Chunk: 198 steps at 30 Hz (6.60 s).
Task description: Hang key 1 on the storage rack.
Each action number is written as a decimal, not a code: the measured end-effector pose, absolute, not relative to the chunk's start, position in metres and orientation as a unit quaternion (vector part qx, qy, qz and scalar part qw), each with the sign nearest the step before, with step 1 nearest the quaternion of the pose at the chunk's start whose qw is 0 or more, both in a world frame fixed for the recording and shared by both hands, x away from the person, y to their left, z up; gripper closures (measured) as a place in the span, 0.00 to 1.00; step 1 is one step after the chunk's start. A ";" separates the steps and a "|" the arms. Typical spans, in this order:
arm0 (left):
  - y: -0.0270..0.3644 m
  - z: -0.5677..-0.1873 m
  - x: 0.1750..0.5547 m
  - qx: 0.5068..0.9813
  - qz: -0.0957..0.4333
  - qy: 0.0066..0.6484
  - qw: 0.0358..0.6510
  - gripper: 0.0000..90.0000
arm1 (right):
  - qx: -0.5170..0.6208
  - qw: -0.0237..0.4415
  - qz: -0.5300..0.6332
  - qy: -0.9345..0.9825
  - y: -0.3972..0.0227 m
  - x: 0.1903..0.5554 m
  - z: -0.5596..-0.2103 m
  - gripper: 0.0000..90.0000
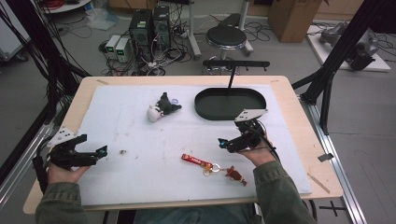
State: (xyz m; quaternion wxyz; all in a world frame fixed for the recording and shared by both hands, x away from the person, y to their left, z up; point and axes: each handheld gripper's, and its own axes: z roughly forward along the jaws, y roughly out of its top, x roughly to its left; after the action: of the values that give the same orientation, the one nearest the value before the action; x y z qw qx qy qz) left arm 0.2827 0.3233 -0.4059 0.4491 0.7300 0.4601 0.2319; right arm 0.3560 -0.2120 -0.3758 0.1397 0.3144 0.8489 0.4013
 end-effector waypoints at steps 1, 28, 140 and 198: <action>0.323 -0.406 0.283 0.730 0.231 0.461 0.450 0.05 | 0.308 0.138 0.400 0.852 -0.205 0.357 -0.374 0.01; 0.322 -0.408 0.283 0.737 0.216 0.457 0.450 0.05 | 0.236 0.089 0.356 0.900 -0.115 0.360 -0.388 0.01; 0.319 -0.409 0.285 0.733 0.214 0.449 0.464 0.05 | 0.370 0.051 0.445 0.814 -0.193 0.396 -0.291 0.83; 0.319 -0.412 0.293 0.736 0.202 0.449 0.464 0.05 | 0.469 0.089 0.547 0.687 -0.252 0.496 -0.219 0.83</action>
State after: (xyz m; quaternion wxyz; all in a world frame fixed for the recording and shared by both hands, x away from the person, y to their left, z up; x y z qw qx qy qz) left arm 0.2930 0.3190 -0.4118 0.4642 0.7364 0.4487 0.2024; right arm 0.4960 -0.2520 -0.2192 0.0893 0.4693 0.6873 0.5472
